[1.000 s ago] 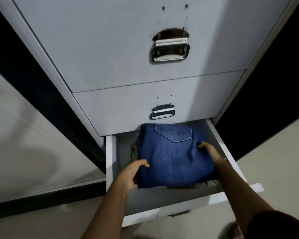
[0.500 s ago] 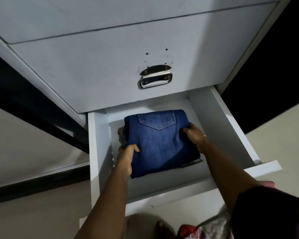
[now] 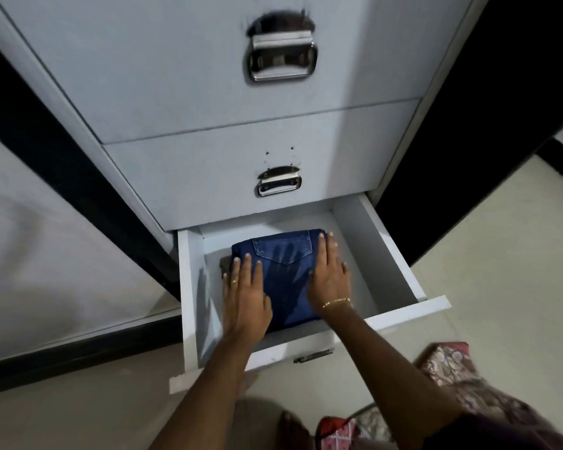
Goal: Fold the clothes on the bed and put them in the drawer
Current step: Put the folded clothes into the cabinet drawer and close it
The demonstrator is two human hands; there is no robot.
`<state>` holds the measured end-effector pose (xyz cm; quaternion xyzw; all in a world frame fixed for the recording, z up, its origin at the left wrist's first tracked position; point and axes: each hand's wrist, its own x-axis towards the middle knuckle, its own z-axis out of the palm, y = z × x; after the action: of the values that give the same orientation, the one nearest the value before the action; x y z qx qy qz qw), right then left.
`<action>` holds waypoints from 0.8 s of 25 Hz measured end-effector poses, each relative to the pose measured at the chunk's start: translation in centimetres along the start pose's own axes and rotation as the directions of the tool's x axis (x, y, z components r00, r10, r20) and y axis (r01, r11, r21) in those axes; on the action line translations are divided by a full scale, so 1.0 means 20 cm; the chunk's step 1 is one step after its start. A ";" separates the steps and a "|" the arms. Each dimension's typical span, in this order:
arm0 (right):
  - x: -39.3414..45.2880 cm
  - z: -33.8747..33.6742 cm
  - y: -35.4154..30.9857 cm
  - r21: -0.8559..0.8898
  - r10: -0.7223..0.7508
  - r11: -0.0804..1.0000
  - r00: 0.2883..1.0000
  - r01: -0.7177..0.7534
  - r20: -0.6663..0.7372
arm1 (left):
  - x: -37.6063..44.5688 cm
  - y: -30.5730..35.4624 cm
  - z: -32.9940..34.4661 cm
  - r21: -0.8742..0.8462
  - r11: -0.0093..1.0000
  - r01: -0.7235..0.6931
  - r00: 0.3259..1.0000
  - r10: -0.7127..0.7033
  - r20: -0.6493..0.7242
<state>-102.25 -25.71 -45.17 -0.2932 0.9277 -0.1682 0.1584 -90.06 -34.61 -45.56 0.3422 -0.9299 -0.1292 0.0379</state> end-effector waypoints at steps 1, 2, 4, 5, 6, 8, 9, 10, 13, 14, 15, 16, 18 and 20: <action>-0.10 0.00 -0.02 -0.053 -0.057 0.997 0.998 0.056 -0.029 | -0.08 0.00 -0.01 0.048 0.995 -0.091 0.993 0.095 -0.073; -0.21 0.01 -0.02 -0.113 -0.128 0.986 0.989 0.119 -0.073 | -0.16 -0.01 0.00 0.072 0.986 -0.153 0.980 0.160 -0.114; -0.41 0.06 0.00 -0.184 -0.230 0.960 0.969 0.211 -0.094 | -0.32 -0.01 -0.02 0.128 0.966 -0.225 0.965 0.239 -0.108; -0.50 0.09 0.02 -0.218 -0.257 0.946 0.964 0.239 -0.061 | -0.39 -0.02 -0.02 0.162 0.956 -0.246 0.959 0.264 -0.101; -0.57 0.10 0.04 -0.257 -0.274 0.930 0.962 0.261 -0.015 | -0.45 -0.03 -0.02 0.170 0.950 -0.262 0.957 0.279 -0.080; -0.65 0.11 0.09 -0.299 -0.281 0.913 0.959 0.277 0.030 | -0.53 -0.03 0.00 0.160 0.946 -0.283 0.959 0.279 0.049; -0.67 0.11 0.11 -0.322 -0.277 0.907 0.960 0.272 0.032 | -0.56 -0.03 0.01 0.151 0.949 -0.275 0.960 0.264 0.093; -0.69 0.11 0.12 -0.342 -0.266 0.902 0.963 0.265 0.046 | -0.59 -0.02 0.02 0.128 0.961 -0.245 0.965 0.229 0.130; -0.70 0.13 0.12 -0.313 -0.246 0.908 0.960 0.277 0.137 | -0.64 0.03 0.01 0.200 0.968 -0.149 0.978 0.114 0.176; -0.69 0.14 0.11 -0.308 -0.225 0.917 0.967 0.253 0.124 | -0.64 0.04 0.00 0.247 0.960 -0.132 0.979 0.087 0.185; -0.68 0.16 0.12 -0.314 -0.211 0.921 0.973 0.231 0.095 | -0.64 0.04 0.01 0.282 0.952 -0.121 0.979 0.067 0.194; -0.66 0.15 0.11 -0.337 -0.205 0.916 0.975 0.220 0.081 | -0.62 0.05 -0.01 0.296 0.949 -0.105 0.974 0.038 0.224; -0.60 0.13 0.07 -0.406 -0.216 0.885 0.973 0.230 0.080 | -0.55 0.06 -0.02 0.278 0.956 -0.091 0.969 0.020 0.248; -0.52 0.11 0.02 -0.470 -0.232 0.846 0.968 0.250 0.097 | -0.45 0.04 -0.03 0.232 0.970 -0.066 0.964 0.002 0.265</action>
<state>-93.59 -19.64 -45.31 -0.4403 0.8931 0.0531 0.0754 -83.60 -28.35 -44.72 0.3081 -0.9412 -0.0600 -0.1247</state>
